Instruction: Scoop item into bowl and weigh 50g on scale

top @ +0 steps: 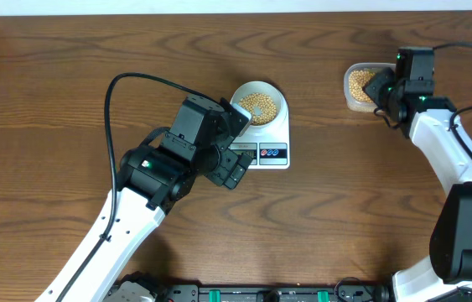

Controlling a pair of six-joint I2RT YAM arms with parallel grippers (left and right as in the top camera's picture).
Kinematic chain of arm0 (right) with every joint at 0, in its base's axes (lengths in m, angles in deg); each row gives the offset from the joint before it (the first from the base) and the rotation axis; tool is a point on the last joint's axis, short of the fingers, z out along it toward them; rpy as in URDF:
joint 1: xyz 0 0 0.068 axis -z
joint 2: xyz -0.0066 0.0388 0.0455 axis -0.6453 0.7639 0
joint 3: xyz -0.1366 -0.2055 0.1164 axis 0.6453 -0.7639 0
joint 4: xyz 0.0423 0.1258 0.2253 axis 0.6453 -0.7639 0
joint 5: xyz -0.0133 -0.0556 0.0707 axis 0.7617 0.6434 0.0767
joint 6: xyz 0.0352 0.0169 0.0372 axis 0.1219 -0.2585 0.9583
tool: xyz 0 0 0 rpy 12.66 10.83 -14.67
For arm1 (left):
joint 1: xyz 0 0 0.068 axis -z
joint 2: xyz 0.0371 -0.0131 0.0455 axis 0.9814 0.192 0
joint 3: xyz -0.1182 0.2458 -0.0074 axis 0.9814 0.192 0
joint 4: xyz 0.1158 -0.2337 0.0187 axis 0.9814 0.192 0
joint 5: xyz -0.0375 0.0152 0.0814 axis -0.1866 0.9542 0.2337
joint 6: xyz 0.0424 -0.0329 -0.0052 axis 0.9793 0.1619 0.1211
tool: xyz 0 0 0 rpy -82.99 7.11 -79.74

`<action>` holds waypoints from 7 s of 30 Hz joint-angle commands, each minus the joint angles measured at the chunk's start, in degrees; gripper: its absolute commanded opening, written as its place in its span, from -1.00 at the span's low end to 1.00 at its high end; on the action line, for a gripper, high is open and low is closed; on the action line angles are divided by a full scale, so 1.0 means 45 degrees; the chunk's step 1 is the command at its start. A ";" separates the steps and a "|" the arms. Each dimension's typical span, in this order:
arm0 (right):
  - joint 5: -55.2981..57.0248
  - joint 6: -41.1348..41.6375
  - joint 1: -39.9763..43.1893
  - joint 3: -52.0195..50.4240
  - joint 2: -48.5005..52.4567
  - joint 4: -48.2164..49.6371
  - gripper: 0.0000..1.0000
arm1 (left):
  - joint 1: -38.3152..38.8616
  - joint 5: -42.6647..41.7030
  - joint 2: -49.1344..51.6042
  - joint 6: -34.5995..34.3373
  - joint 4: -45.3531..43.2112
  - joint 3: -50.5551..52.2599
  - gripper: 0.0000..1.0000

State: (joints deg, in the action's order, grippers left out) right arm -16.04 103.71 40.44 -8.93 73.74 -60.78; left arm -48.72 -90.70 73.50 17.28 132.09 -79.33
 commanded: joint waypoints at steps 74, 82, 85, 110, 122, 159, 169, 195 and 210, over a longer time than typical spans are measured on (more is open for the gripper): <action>0.0685 -1.0380 0.0121 -0.0748 -0.4745 -0.4755 0.99 | -0.0019 -0.0146 0.0073 0.0209 0.0034 -0.0087 0.84; 0.0680 -1.0375 0.0121 -0.0748 -0.4745 -0.4765 0.99 | -0.0019 -0.0146 0.0073 0.0209 0.0029 -0.0087 0.84; 0.0680 -1.0375 0.0121 -0.0748 -0.4745 -0.4765 0.98 | -0.0019 -0.0146 0.0073 0.0209 0.0029 -0.0087 0.84; 0.0680 -1.0375 0.0112 -0.0748 -0.4745 -0.4862 0.99 | -0.0019 -0.0146 0.0073 0.0209 0.0029 -0.0087 0.84; 0.0680 -1.0375 0.0112 -0.0748 -0.4745 -0.4862 0.99 | -0.0019 -0.0146 0.0073 0.0209 0.0029 -0.0087 0.84; 0.0680 -1.0375 0.0112 -0.0748 -0.4745 -0.4862 0.98 | -0.0019 -0.0146 0.0073 0.0209 0.0034 -0.0087 0.84; 0.0680 -1.0375 0.0112 -0.0748 -0.4745 -0.4857 0.99 | -0.0024 -0.0049 0.0389 0.0219 0.0019 -0.0087 0.84; 0.0680 -1.0380 0.0112 -0.0748 -0.4745 -0.4862 0.99 | -0.0010 0.0563 0.4386 -0.5523 -0.1234 -0.0087 0.84; 0.0680 -1.0375 0.0112 -0.0748 -0.4745 -0.4862 0.98 | 0.0952 0.2293 0.4575 -0.7669 -0.1146 -0.0053 0.84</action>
State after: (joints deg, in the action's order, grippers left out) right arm -12.63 57.66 40.44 -13.48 52.93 -82.62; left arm -46.60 -85.15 93.70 -15.52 126.50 -79.33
